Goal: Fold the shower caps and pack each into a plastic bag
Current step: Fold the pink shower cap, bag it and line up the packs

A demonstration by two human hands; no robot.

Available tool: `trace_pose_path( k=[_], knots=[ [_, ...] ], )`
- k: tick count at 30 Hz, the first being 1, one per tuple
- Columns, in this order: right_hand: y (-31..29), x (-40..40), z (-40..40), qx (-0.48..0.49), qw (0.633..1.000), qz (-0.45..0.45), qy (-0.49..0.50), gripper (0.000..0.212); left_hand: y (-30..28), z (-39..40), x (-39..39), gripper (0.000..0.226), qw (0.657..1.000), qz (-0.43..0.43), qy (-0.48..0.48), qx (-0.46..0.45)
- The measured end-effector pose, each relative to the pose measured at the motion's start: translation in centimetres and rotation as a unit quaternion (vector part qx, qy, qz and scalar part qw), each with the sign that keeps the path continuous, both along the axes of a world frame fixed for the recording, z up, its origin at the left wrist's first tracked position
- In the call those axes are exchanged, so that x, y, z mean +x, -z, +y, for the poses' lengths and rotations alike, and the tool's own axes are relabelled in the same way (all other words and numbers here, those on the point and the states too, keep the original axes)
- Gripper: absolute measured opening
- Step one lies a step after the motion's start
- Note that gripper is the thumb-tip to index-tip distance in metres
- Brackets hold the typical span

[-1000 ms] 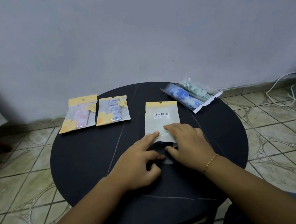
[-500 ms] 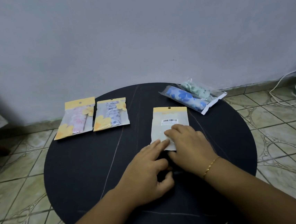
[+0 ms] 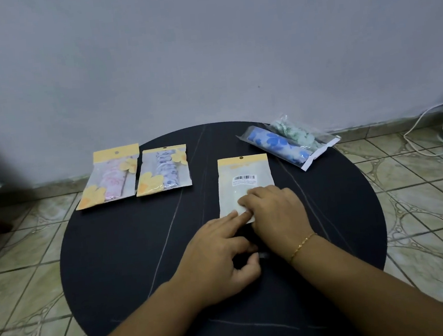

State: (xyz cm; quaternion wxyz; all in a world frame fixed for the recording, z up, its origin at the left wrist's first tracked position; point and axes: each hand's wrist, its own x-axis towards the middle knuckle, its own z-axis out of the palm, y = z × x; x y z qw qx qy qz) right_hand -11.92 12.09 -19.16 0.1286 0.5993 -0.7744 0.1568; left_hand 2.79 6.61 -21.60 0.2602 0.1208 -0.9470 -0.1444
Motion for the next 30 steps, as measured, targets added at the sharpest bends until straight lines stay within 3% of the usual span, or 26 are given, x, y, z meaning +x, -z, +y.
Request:
trace_pose_path(
  k=[4,8,11,13,19,24,30],
  knots=[
    [-0.2,0.1,0.1,0.01,0.999,-0.028,-0.014,0.018,-0.3,0.3,0.2,0.022,1.0,0.002,-0.008,-0.019],
    [-2.1,-0.7,1.6,0.112,0.976,-0.175,-0.062,0.051,-0.5,0.4,0.7,0.023,1.0,-0.005,-0.009,-0.015],
    [-3.3,-1.8,3.7,0.037,0.946,-0.31,-0.09,0.05,-0.9,0.4,1.5,0.028,1.0,0.008,-0.007,0.003],
    [-3.5,-2.9,5.0,-0.022,0.934,-0.35,-0.073,0.046,-1.3,0.4,2.0,0.029,0.999,0.029,-0.011,0.017],
    [-0.9,-6.0,7.9,-0.004,0.977,-0.211,-0.029,0.04,-1.5,-0.5,3.2,0.035,0.988,0.118,-0.087,0.056],
    [0.3,-6.0,8.6,0.008,0.986,-0.166,-0.036,0.033,-0.6,-2.4,3.4,0.042,0.983,0.07,-0.167,0.015],
    [0.6,-5.3,7.8,-0.021,0.989,-0.138,-0.043,0.039,-0.1,-2.8,2.8,0.037,0.986,0.038,-0.146,-0.067]
  ],
)
